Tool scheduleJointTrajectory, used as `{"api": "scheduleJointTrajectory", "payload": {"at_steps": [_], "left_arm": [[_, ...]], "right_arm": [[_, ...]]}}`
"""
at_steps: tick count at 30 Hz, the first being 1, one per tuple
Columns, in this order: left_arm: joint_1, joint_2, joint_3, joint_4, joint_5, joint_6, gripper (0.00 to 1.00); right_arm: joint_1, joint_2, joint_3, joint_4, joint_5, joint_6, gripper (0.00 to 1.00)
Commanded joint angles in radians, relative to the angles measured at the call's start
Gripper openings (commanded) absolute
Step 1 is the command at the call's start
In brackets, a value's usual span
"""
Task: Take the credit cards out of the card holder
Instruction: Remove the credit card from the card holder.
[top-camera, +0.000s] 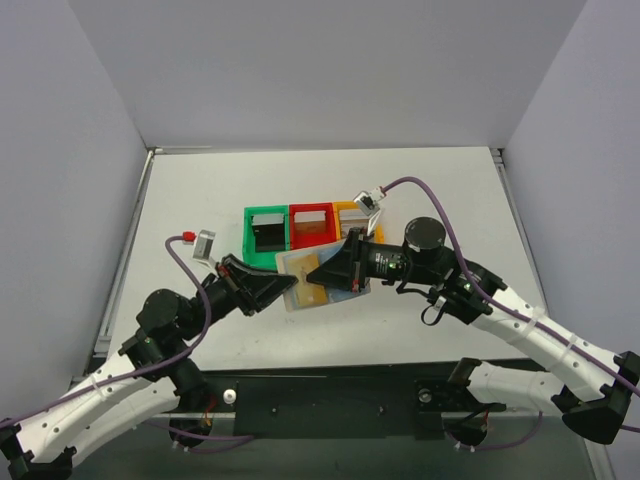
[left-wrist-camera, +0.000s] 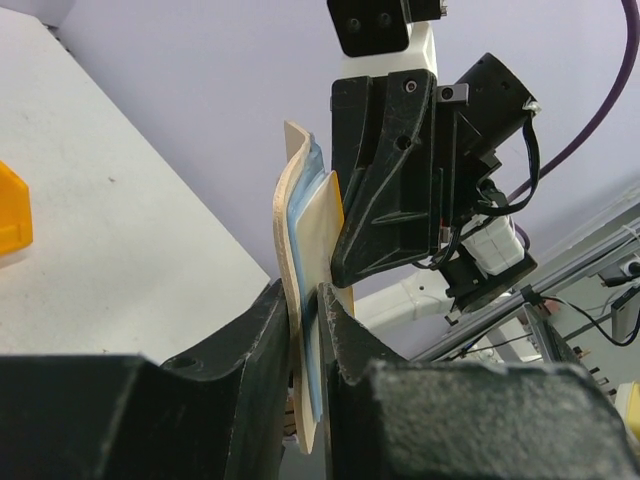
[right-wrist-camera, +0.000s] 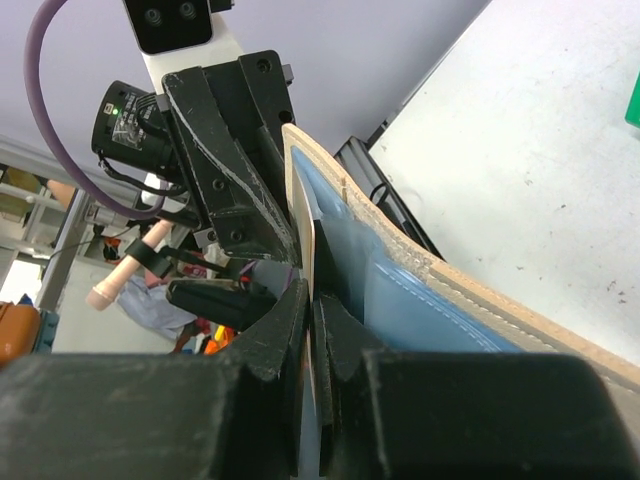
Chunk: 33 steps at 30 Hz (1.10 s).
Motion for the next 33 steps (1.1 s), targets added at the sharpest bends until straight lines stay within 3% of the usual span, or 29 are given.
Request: {"api": "scheduleJointTrajectory", "payload": {"at_steps": [1, 13, 17, 19, 21, 27, 33], "left_arm": [[-0.001, -0.028, 0.004, 0.040, -0.016, 0.009, 0.26], [-0.001, -0.058, -0.005, 0.034, -0.038, 0.004, 0.24], [-0.001, -0.063, -0.020, 0.049, -0.045, -0.009, 0.12], [-0.001, -0.068, -0.026, 0.054, -0.047, -0.014, 0.00], [-0.001, -0.072, -0.029, 0.054, -0.051, -0.019, 0.00], [-0.001, -0.078, -0.031, 0.051, -0.056, -0.020, 0.00], [-0.001, -0.078, -0.025, 0.043, -0.064, -0.020, 0.00]], "right_arm": [[-0.009, 0.001, -0.016, 0.047, -0.032, 0.008, 0.00], [-0.017, -0.004, -0.023, 0.052, -0.038, 0.014, 0.00], [-0.015, -0.002, -0.027, 0.068, -0.044, 0.025, 0.00], [-0.015, -0.001, -0.033, 0.079, -0.046, 0.034, 0.00], [-0.015, 0.002, -0.037, 0.096, -0.051, 0.045, 0.00], [-0.015, 0.013, -0.051, 0.139, -0.075, 0.079, 0.30], [-0.026, 0.019, -0.069, 0.193, -0.097, 0.117, 0.39]]}}
